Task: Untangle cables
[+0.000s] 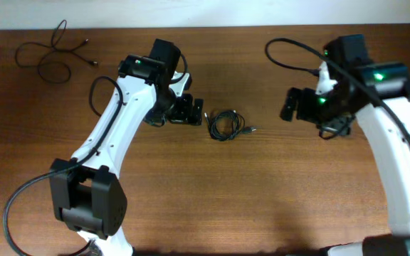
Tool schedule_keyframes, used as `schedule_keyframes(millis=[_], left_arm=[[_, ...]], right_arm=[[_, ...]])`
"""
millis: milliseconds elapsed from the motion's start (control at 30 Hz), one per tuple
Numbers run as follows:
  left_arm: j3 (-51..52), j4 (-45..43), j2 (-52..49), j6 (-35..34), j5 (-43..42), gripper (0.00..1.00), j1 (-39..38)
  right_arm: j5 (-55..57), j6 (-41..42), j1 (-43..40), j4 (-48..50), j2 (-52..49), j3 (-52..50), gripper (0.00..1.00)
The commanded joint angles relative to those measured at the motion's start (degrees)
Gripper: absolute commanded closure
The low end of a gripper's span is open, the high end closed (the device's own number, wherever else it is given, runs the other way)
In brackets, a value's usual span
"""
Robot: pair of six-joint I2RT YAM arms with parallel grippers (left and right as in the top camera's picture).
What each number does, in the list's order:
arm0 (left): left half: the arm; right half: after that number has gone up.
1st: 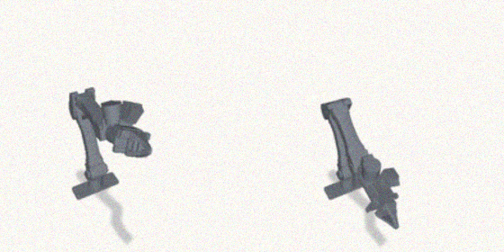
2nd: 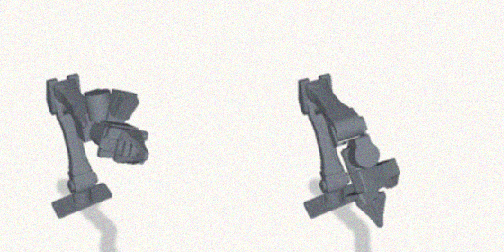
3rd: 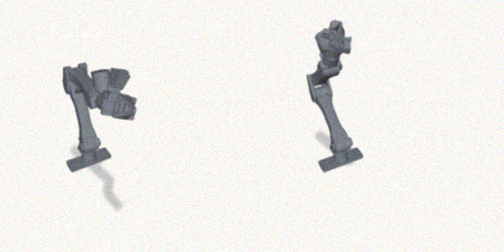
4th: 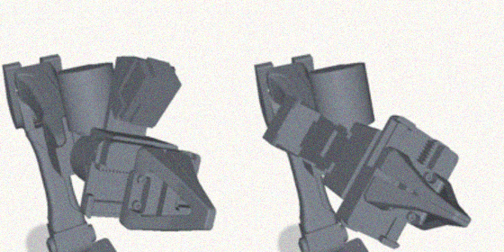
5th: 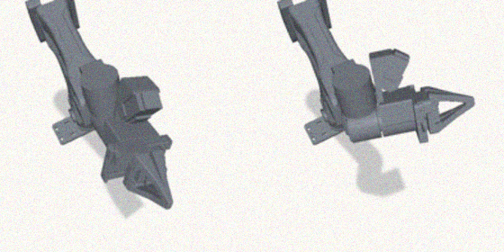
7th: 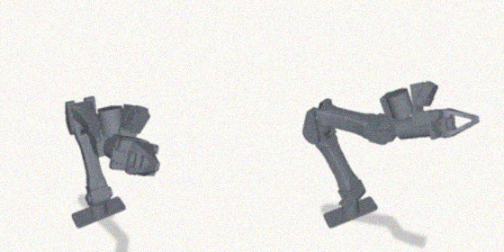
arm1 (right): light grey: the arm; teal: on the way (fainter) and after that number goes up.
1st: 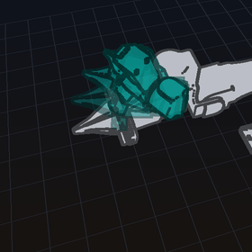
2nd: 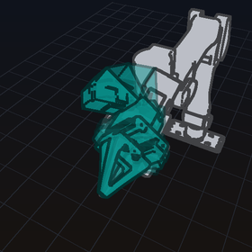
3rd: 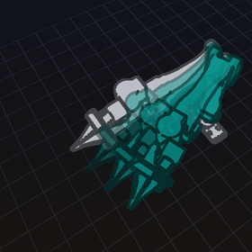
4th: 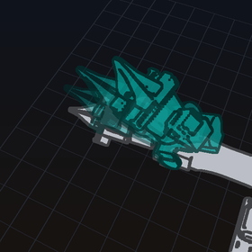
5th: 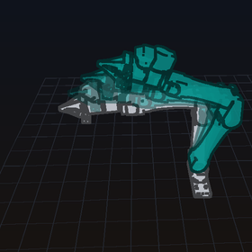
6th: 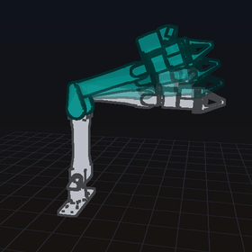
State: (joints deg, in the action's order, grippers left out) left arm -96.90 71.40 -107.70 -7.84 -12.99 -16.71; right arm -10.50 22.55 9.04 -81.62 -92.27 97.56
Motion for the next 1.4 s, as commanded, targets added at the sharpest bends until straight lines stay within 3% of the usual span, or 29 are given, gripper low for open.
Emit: schedule_keyframes(millis=[0,67,233,433,567,1033,1100,1367], left_arm=[[0.4,-0.3,0.5,-5.8,4.2,0.01,1.3],[0.4,-0.9,0.5,-9.4,7.2,0.01,3.7],[0.4,-1.3,0.5,-9.5,7.4,0.01,10.2],[0.4,-0.7,0.5,-9.5,8.4,0.01,11.6],[0.4,-0.9,0.5,-9.5,8.8,0.01,12.5],[0.5,-1.3,-0.2,-9.5,9.9,0.01,12.9],[0.5,-1.3,-0.2,-9.5,9.9,0.01,12.9],[0.5,-1.1,-0.2,-9.5,9.9,0.01,12.9]], right_arm=[[-3.9,0.2,4.0,3.6,-4.2,-0.1,0.01],[-3.8,0.2,6.2,6.2,-7.1,-0.1,0.01],[-3.7,0.2,9.2,12.0,-14.3,-0.1,0.02],[-5.4,0.2,9.9,16.5,-24.1,-0.1,0.00],[-8.1,-2.1,10.1,17.8,-27.3,-0.1,0.25],[-7.3,-4.8,14.1,26.3,-31.2,-0.2,0.28],[-5.3,-4.8,14.2,26.4,-31.2,-0.2,0.42],[-4.7,-4.8,14.2,28.7,-31.3,-0.2,0.62]])
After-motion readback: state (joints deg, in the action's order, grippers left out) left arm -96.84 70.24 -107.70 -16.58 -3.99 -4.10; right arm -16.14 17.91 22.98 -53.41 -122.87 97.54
